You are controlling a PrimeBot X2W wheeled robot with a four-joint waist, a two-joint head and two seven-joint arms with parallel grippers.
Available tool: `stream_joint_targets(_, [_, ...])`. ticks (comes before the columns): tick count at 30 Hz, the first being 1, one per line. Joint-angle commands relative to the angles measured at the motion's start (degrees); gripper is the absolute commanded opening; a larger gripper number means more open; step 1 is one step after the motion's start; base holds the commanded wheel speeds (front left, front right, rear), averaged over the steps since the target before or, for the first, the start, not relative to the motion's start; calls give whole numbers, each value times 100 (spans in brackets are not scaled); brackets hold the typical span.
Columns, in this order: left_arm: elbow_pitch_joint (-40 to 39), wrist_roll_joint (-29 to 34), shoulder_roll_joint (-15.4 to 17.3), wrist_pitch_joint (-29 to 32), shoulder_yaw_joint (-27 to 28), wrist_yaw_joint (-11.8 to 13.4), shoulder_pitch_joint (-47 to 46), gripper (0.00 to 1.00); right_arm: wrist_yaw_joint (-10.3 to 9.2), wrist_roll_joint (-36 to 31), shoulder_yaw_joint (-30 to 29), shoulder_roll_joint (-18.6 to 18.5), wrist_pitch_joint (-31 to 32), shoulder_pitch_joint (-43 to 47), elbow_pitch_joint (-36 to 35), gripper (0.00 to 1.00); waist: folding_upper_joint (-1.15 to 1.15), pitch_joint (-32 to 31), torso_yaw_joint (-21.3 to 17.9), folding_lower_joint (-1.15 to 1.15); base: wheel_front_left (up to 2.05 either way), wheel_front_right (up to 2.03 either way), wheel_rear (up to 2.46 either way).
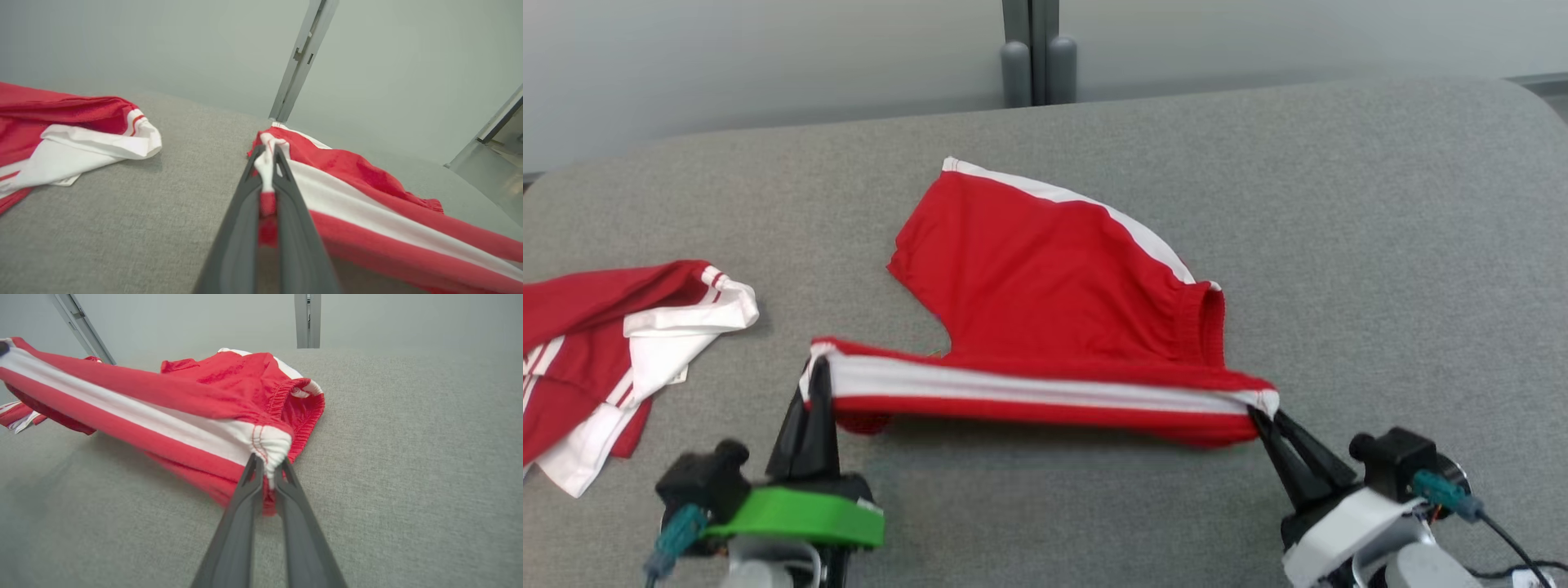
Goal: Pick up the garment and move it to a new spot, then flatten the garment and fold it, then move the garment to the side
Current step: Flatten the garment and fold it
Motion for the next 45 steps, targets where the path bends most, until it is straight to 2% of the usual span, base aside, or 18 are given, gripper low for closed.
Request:
stream_joint_targets(1, [53,87,52,-33,-6,18,-341,0,-24,-14,-54,14,-11,-164,2,0,0,342,-138,0,0,0,0])
stream_joint_targets(9, [894,367,137,-21,-291,16,-2293,0,-18,136,-151,452,-12,-1458,345,0,0,1289,-446,0,0,0,0])
stream_joint_targets(19, [1776,596,433,-21,-535,15,-3823,0,-18,264,-30,878,-12,-2560,668,0,0,2126,-707,0,0,0,0])
stream_joint_targets(27, [2471,881,589,-21,-669,15,-4816,0,-18,365,-129,1032,-12,-2934,690,0,0,2493,-837,0,0,0,0])
stream_joint_targets(32, [2964,1093,659,-21,-569,17,-5268,0,-18,372,-272,1062,-12,-3016,593,0,0,2583,-924,0,0,0,0])
stream_joint_targets(38, [3469,1297,663,-21,-453,68,-5423,0,-18,416,-255,1077,-12,-2930,531,0,0,2544,-967,0,0,0,0])
stream_joint_targets(39, [3582,1302,636,-21,-449,67,-5415,13,-18,414,-241,1077,-12,-2903,542,0,0,2525,-963,0,0,0,0])
stream_joint_targets(40, [3650,1293,600,-22,-440,63,-5419,100,-18,415,-246,1072,-12,-2868,558,38,0,2499,-956,0,0,0,0])
stream_joint_targets(41, [3693,1321,592,-21,-440,62,-5410,100,-18,417,-256,1072,-12,-2841,570,84,0,2477,-949,0,0,0,0])
stream_joint_targets(42, [3742,1305,570,-21,-402,67,-5372,100,-18,392,-266,1072,-12,-2807,588,100,0,2447,-939,0,0,0,0])
stream_joint_targets(45, [3757,1296,507,-21,-323,63,-5245,100,-17,244,-363,1074,-12,-2726,560,100,0,2354,-902,0,0,0,0])
